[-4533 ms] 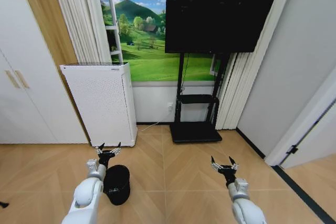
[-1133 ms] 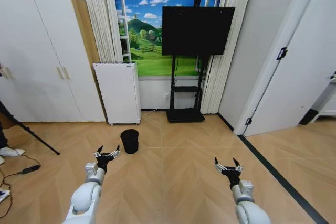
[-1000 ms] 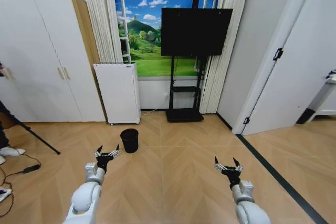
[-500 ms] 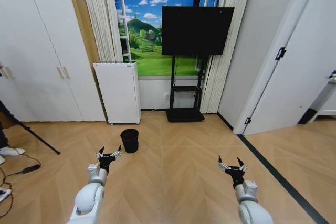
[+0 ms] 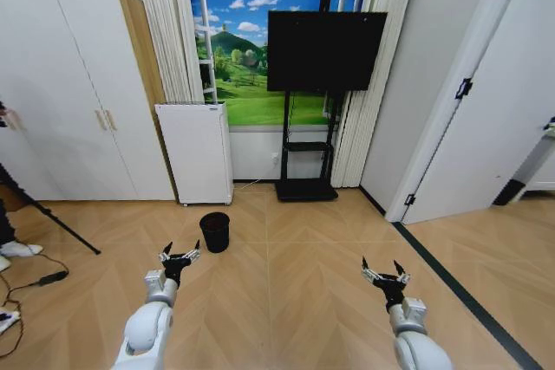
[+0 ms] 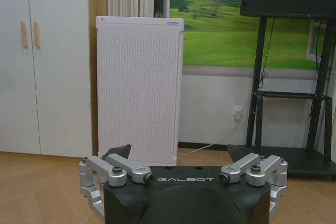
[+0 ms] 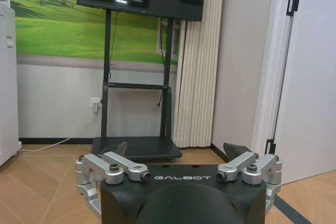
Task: Pick up the trash bin and place the garbage on the floor into it.
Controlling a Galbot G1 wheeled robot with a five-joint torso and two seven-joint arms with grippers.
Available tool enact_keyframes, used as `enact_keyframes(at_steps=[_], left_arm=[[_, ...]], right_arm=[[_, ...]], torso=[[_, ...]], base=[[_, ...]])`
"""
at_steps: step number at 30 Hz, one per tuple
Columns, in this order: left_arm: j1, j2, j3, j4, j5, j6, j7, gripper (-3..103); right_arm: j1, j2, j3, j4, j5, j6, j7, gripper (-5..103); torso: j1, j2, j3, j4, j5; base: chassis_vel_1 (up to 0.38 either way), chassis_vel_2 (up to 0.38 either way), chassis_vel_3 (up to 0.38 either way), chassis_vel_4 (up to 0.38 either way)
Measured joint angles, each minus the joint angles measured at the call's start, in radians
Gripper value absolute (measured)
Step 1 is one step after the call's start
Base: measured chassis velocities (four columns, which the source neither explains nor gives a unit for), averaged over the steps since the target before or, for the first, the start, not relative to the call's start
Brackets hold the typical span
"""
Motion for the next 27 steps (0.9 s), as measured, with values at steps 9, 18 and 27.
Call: enact_keyframes(at_steps=[9,18,27], left_arm=[[0.0,0.0,0.0,0.0,0.0,0.001,0.0,100],[0.0,0.0,0.0,0.0,0.0,0.001,0.0,100],[0.0,0.0,0.0,0.0,0.0,0.001,0.0,100]], right_arm=[[0.0,0.0,0.0,0.0,0.0,0.0,0.0,100],[0.0,0.0,-0.001,0.0,-0.001,0.0,0.0,100],[0.0,0.0,0.0,0.0,-0.001,-0.001,-0.001,100]], torso=[[0.0,0.0,0.0,0.0,0.0],[0.0,0.0,0.0,0.0,0.0],[0.0,0.0,0.0,0.0,0.0]], base=[[0.0,0.0,0.0,0.0],[0.0,0.0,0.0,0.0],[0.0,0.0,0.0,0.0]])
